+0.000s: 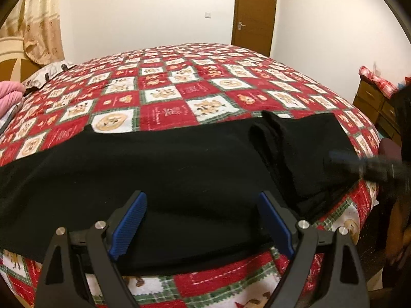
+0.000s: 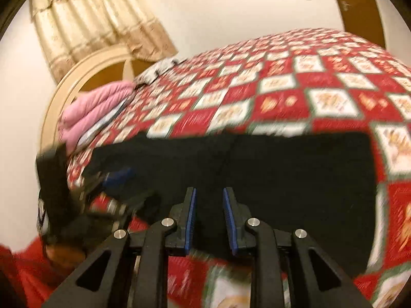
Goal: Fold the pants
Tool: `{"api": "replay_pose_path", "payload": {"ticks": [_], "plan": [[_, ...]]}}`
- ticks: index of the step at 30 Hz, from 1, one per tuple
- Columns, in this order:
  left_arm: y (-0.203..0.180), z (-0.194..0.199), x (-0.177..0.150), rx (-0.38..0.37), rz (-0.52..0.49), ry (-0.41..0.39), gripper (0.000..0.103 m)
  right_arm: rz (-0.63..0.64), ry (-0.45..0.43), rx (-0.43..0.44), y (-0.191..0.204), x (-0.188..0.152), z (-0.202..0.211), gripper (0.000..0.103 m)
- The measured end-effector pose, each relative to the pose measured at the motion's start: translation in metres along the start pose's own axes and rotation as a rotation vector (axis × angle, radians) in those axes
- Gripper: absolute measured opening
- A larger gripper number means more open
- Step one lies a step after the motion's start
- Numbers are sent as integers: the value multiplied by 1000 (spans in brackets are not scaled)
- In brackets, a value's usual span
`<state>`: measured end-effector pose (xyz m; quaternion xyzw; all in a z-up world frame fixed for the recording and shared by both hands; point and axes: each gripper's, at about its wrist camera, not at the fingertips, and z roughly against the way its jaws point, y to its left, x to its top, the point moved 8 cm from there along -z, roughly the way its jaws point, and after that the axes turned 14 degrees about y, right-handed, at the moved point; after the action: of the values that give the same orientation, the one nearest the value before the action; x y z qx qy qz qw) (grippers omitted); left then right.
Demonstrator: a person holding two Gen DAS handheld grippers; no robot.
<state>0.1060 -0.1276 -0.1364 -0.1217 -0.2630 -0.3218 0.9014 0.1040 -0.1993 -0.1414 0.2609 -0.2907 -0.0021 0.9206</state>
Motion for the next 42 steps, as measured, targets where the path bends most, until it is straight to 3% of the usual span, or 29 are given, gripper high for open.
{"api": "replay_pose_path", "payload": {"ticks": [3, 6, 7, 8, 10, 11, 14, 16, 18, 20, 22, 24, 25, 26, 29, 31, 33, 36, 39, 42], "plan": [[-4, -3, 0, -1, 4, 12, 91, -25, -42, -33, -15, 32, -12, 24], [-5, -4, -1, 0, 7, 18, 91, -20, 63, -21, -16, 39, -62, 25], [-4, -2, -1, 7, 3, 17, 91, 0, 37, -47, -11, 41, -69, 29], [-4, -2, -1, 15, 0, 16, 91, 29, 9, -71, -4, 43, -71, 44], [-2, 0, -1, 29, -1, 12, 91, 70, 4, -81, 12, 41, -76, 66], [0, 0, -1, 30, 3, 11, 91, 90, 5, -98, 17, 40, -78, 73], [2, -4, -2, 7, 30, 24, 91, 160, 18, -139, 25, 38, -79, 74], [1, -2, -2, 10, 28, 16, 91, 93, -5, -32, 19, 41, -59, 72], [0, 1, 0, 21, 21, -2, 91, -18, -110, 72, 0, 49, -16, 72], [-3, 9, 6, 24, -1, -40, 91, -64, -186, 44, -22, 54, 21, 72], [-14, 16, 15, 7, -36, -79, 91, -99, -212, -43, -52, 54, 49, 72], [-28, 19, 26, -15, -71, -104, 91, -113, -172, -166, -80, 49, 59, 57], [-36, 19, 33, -25, -87, -113, 91, -113, -141, -226, -92, 45, 59, 35], [-50, 19, 42, -47, -107, -123, 91, -118, -113, -263, -101, 42, 58, 21], [-82, 15, 58, -115, -143, -145, 91, -131, -54, -307, -118, 30, 47, 19], [-103, 4, 64, -109, -169, -149, 91, -125, -33, -325, -121, 25, 35, 19], [-111, -13, 65, -97, -156, -104, 91, -148, 30, -359, -133, 18, 15, 19], [-110, -43, 52, -89, -95, 15, 91, -170, -1, -329, -140, 21, 12, 19], [-111, -44, 43, -25, -132, -10, 91, -161, -18, -325, -142, 17, 10, 19], [-109, -41, 41, -30, -125, 1, 91, -143, -31, -346, -137, 16, 11, 19]]}}
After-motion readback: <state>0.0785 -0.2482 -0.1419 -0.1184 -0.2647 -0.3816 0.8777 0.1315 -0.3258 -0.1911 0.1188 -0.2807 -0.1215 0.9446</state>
